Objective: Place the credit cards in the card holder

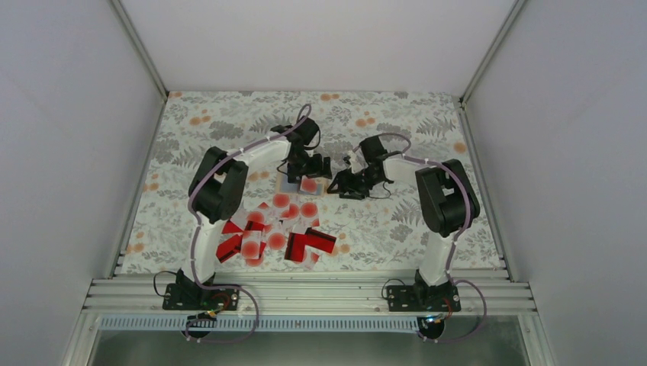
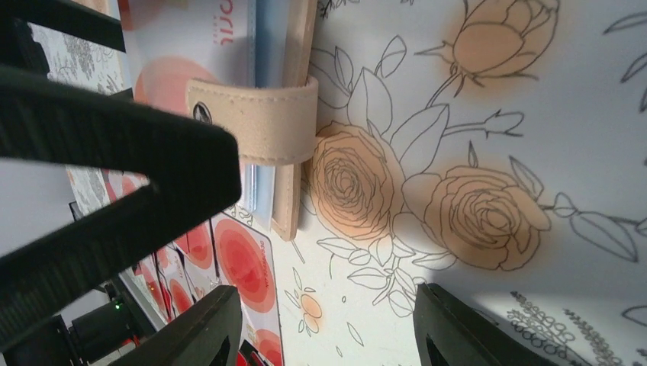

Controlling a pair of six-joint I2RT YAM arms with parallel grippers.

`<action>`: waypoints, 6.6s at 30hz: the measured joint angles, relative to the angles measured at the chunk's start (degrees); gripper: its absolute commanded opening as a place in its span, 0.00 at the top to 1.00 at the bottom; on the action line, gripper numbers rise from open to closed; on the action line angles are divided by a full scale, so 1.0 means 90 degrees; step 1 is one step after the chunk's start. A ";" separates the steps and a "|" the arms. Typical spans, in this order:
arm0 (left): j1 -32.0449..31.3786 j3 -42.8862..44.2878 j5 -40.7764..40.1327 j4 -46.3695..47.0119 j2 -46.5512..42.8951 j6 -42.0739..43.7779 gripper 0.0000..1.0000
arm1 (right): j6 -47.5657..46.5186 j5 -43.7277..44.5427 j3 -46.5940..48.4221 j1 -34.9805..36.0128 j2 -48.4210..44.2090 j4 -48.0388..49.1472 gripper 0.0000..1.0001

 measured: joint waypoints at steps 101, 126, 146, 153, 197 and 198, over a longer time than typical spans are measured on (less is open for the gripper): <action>0.0988 -0.1047 -0.1030 -0.0228 -0.0984 0.1860 0.94 | 0.1712 -0.0415 0.1627 0.1547 0.0996 0.1027 0.49; 0.0986 -0.1268 -0.0903 0.0005 -0.0770 0.1987 0.95 | 0.1671 0.0034 0.1690 0.1345 0.1154 0.0537 0.48; 0.0957 -0.1348 -0.0804 0.0129 -0.0770 0.2001 0.96 | 0.1858 -0.0379 0.1678 0.1331 0.1273 0.0823 0.47; 0.0950 -0.1358 -0.0792 0.0151 -0.0770 0.1999 0.96 | 0.1931 -0.0503 0.1678 0.1331 0.1273 0.1005 0.47; 0.0896 -0.1309 -0.1282 0.0036 -0.0777 0.1957 0.96 | 0.1496 -0.0019 0.2280 0.1268 0.1192 0.0323 0.44; 0.0891 -0.1307 -0.1290 0.0036 -0.0780 0.1955 0.96 | 0.1496 -0.0024 0.2222 0.1268 0.1185 0.0333 0.44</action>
